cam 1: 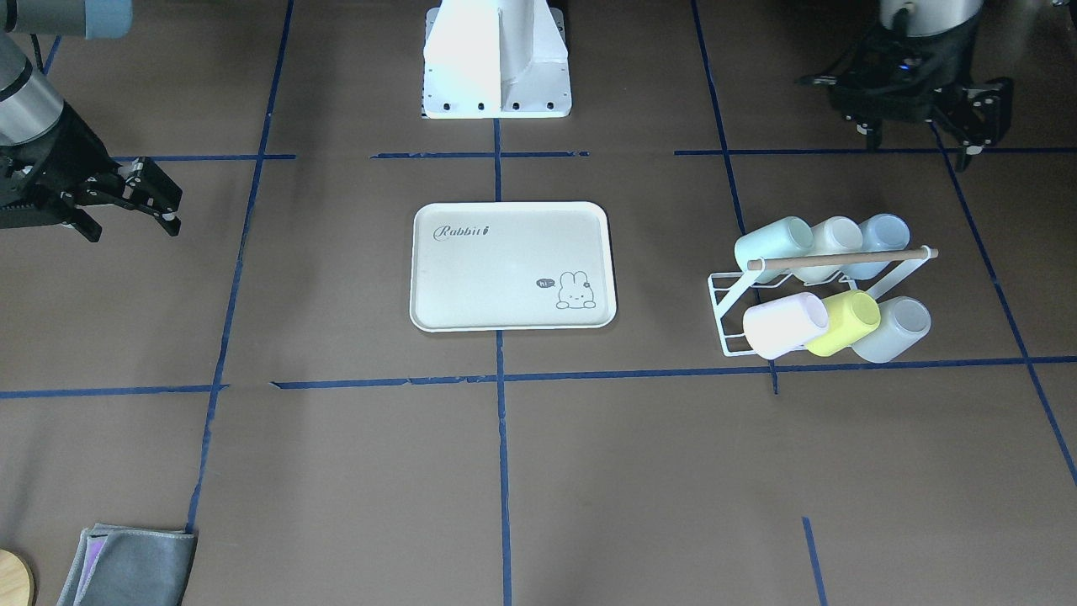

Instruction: Pick up and place green cup on tray

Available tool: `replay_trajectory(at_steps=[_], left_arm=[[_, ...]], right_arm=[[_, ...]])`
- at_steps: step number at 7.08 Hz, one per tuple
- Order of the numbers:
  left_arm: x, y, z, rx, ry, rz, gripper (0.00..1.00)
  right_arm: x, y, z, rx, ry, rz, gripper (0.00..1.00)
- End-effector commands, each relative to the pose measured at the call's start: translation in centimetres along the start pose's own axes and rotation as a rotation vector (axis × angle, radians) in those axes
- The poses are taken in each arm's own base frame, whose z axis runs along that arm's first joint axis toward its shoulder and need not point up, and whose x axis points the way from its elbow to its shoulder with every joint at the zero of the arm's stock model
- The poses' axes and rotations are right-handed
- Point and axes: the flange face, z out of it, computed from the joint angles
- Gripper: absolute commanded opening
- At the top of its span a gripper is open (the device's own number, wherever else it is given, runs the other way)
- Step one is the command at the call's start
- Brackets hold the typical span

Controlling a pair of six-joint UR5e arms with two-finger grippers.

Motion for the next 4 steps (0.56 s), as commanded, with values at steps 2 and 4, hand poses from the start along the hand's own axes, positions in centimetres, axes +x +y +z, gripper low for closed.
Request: replay_trajectory(at_steps=[2,4], left_arm=[[7.5,-2.4,-0.5,-0.027,-0.237,0.318,1.0],[15.0,-2.4,0.2,-0.1,-0.406,0.61,0.99]], right_arm=[[1.0,0.2,0.3,-0.008,0.01,0.0,1.0],[1.3,0.5,0.3,-0.011,0.008,0.004,1.0]])
